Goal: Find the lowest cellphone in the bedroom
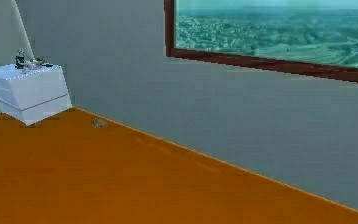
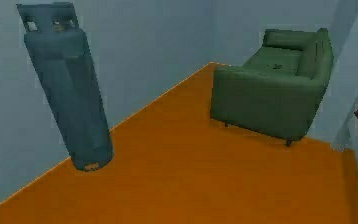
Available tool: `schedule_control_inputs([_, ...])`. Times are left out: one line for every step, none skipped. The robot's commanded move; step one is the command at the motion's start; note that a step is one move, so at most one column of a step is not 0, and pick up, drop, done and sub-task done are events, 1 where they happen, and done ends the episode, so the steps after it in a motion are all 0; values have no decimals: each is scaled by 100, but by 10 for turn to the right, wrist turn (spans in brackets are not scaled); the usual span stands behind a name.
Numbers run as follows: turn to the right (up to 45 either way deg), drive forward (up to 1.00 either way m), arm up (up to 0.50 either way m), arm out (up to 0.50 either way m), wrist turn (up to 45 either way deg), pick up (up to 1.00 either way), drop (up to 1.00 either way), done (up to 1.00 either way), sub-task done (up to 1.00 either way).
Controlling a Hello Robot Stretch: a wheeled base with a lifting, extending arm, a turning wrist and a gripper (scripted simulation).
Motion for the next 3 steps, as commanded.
schedule_control_inputs([-390, 0, 0, 0, 0, 0, 0, 0, 0])
schedule_control_inputs([0, 100, 0, 0, 0, 0, 0, 0, 0])
schedule_control_inputs([-30, 0, 0, 0, 0, 0, 0, 0, 0])
